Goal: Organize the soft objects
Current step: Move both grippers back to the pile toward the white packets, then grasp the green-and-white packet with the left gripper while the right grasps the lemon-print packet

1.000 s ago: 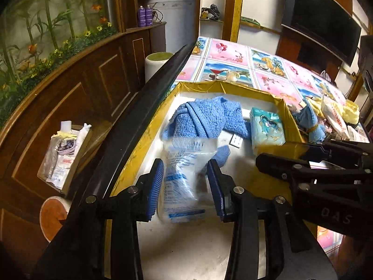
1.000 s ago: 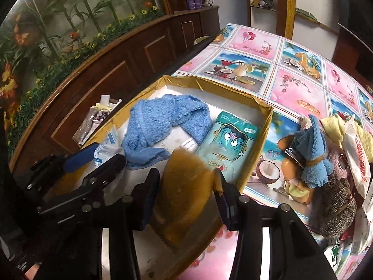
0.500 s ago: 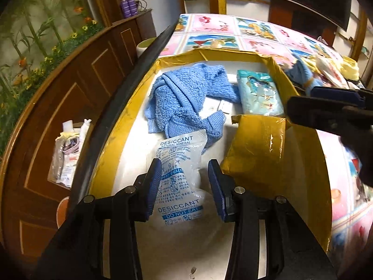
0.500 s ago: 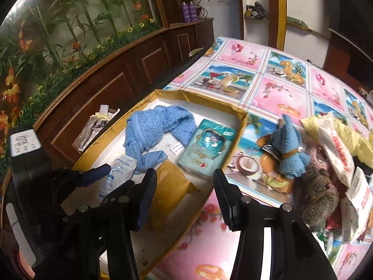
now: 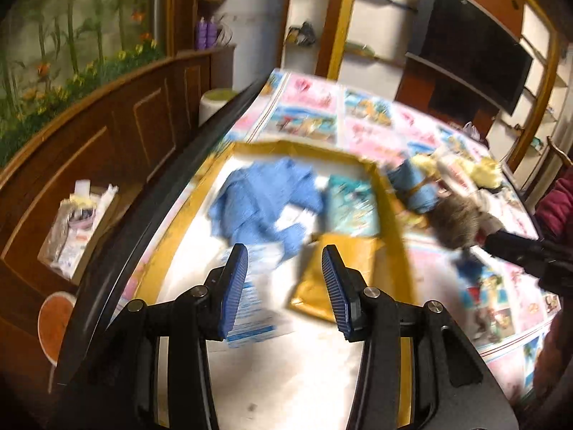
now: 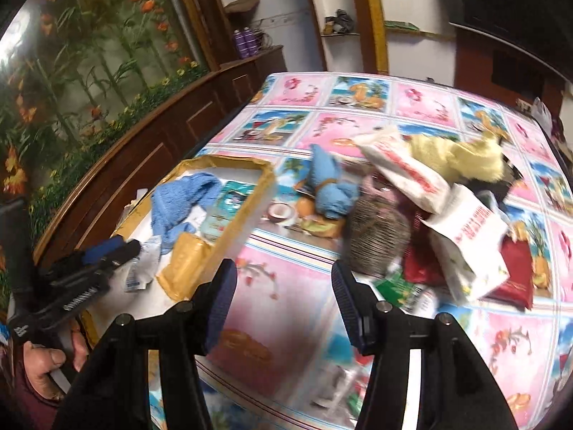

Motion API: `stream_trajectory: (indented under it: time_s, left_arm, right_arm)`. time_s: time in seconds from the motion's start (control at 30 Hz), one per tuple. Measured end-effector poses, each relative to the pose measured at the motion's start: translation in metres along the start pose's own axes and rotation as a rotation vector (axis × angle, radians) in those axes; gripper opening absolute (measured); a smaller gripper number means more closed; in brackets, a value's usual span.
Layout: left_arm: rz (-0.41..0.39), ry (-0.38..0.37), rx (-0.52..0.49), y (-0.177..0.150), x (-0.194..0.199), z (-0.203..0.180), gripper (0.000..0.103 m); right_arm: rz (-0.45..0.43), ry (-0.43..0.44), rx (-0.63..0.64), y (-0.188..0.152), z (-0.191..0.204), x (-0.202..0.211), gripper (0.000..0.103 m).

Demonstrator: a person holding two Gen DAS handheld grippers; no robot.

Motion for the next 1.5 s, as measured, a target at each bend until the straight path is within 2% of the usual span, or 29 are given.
stream_trajectory:
  time_s: [0.07,0.13,0.17,0.2,0.33,0.5,0.67,0.8,0.97,1.07,1.17,1.27,1.4,1.47,1.5]
  left_arm:
    - [-0.018,-0.039,-0.013,0.003,0.009,-0.016,0.043]
    - [-0.027,-0.084,-0.032,0.006,0.016,-0.034,0.058]
    - [-0.033,-0.105,-0.043,0.006,0.020,-0.047,0.073]
    - [-0.043,-0.123,-0.050,0.007,0.024,-0.056,0.077]
    - [-0.042,-0.153,-0.101,0.001,0.034,-0.096,0.077]
    - [0.017,-0.193,-0.172,-0.018,0.026,-0.142,0.077]
    - [0.073,-0.216,-0.216,-0.037,0.014,-0.174,0.077]
    - [0.110,-0.230,-0.196,-0.047,0.007,-0.182,0.077]
    - [0.135,-0.230,-0.142,-0.053,0.001,-0.171,0.077]
    - [0.138,-0.237,-0.113,-0.053,0.001,-0.164,0.077]
    - [0.137,-0.241,-0.115,-0.055,0.001,-0.162,0.077]
    - [0.134,-0.249,-0.123,-0.057,0.002,-0.160,0.077]
    - [0.137,-0.267,-0.127,-0.058,-0.001,-0.161,0.077]
    - [0.141,-0.273,-0.130,-0.060,-0.001,-0.162,0.077]
    - [0.143,-0.275,-0.129,-0.060,-0.001,-0.162,0.077]
  right_arm:
    - [-0.003,-0.006,-0.026,-0.005,-0.014,0.005,0.055]
    - [-0.006,-0.012,-0.048,-0.012,-0.029,0.011,0.055]
    - [-0.009,-0.015,-0.055,-0.015,-0.036,0.015,0.055]
    - [-0.014,-0.022,-0.063,-0.018,-0.044,0.019,0.055]
    - [-0.039,-0.068,-0.095,-0.028,-0.084,0.040,0.055]
    - [-0.022,-0.170,-0.143,-0.043,-0.140,0.056,0.055]
    - [0.000,-0.162,-0.222,-0.056,-0.175,0.061,0.055]
    - [-0.009,-0.161,-0.209,-0.048,-0.175,0.056,0.055]
    - [-0.011,-0.170,-0.133,-0.017,-0.160,0.038,0.056]
    - [0.011,-0.190,-0.117,-0.001,-0.156,0.018,0.063]
    - [0.028,-0.233,-0.078,0.009,-0.150,0.000,0.063]
    - [0.023,-0.237,-0.061,0.017,-0.142,-0.009,0.067]
    - [0.037,-0.231,-0.017,0.018,-0.127,-0.019,0.067]
    - [0.071,-0.227,0.034,0.014,-0.118,-0.027,0.065]
    - [0.082,-0.224,0.048,0.013,-0.115,-0.029,0.054]
Point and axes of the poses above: each gripper's, at about its wrist camera, not at the fingertips, and x roughly against the way its jaws point, z to its left, y to its top, the point moved 5 cm from there along -x, roughly the way its jaws point
